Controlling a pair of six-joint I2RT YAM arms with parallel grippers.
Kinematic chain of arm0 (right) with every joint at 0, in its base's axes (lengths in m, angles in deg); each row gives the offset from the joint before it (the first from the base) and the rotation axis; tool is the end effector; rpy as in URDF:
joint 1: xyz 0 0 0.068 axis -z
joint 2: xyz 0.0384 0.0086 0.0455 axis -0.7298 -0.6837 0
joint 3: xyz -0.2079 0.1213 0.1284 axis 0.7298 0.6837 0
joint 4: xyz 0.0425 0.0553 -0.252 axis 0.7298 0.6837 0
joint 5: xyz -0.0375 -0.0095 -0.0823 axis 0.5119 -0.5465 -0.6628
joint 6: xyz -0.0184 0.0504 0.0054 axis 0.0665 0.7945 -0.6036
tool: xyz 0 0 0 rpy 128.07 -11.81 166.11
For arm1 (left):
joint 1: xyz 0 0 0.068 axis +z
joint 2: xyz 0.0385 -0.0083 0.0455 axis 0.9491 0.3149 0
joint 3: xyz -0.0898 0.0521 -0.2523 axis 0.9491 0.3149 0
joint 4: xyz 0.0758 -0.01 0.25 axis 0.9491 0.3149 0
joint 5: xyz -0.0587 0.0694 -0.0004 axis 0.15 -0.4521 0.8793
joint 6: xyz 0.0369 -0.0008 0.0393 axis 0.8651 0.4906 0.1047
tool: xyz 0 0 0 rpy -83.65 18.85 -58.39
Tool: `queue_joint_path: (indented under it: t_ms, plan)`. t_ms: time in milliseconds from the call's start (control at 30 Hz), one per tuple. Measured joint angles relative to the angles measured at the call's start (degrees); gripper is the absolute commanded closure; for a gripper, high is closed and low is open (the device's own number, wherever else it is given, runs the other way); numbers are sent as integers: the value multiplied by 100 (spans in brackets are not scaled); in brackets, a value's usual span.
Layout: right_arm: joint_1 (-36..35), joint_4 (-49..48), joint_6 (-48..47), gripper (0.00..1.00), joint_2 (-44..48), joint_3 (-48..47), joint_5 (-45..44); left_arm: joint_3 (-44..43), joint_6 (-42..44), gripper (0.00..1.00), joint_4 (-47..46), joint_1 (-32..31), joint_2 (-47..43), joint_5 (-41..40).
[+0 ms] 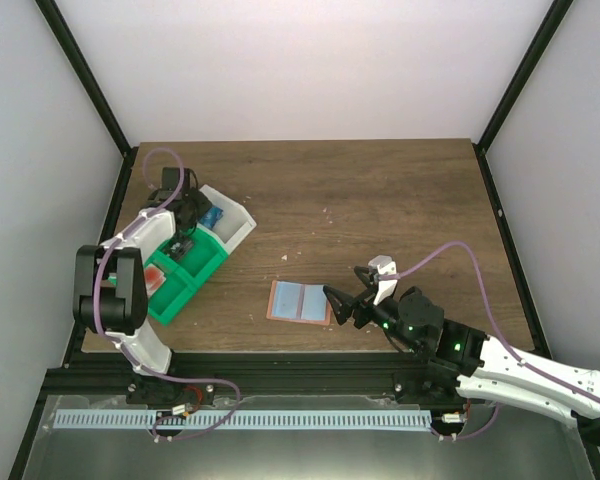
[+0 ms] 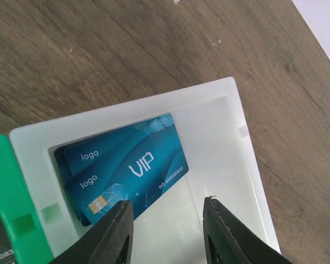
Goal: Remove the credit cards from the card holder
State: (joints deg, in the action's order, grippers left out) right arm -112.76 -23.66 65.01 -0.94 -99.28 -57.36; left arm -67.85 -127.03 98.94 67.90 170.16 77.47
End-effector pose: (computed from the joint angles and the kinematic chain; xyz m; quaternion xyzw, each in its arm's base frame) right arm 0.0721 0.1300 0.2533 -0.1602 0.7426 0.3481 0.5492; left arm 0.3608 -0.0237 0.2059 -0.3374 0.8761 -0.1460 0.3120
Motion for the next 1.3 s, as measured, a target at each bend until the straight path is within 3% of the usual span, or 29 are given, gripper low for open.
queue_joint_path:
  t_ms: [200, 300, 500, 600, 700, 1033, 1233, 1300]
  plan:
    - [0, 245, 177, 0, -2, -66, 2, 2, 116, 40, -9, -33, -240, -173]
    - [0, 452, 350, 0, -20, -199, 0, 31, 271, 24, -20, -122, -411, -225]
    - [0, 938, 667, 0, -448, -619, -20, 42, 623, 12, 101, -332, -879, 44]
    - [0, 1128, 844, 0, -756, -752, -52, 90, 809, 11, 219, -389, -1180, 297]
    - [0, 1316, 1038, 0, -992, -785, -98, 369, 964, 1, 188, -424, -1659, 732]
    - [0, 1434, 1458, 3, -1582, -833, 81, 1606, 1419, 15, -109, -813, -2983, 2441]
    - [20, 1246, 1845, 12, -2164, -833, 138, 2426, 1495, 20, -457, -1082, -3617, 3493]
    - [52, 1145, 1969, 20, -2385, -833, 162, 2601, 1513, 23, -522, -1207, -3786, 3707]
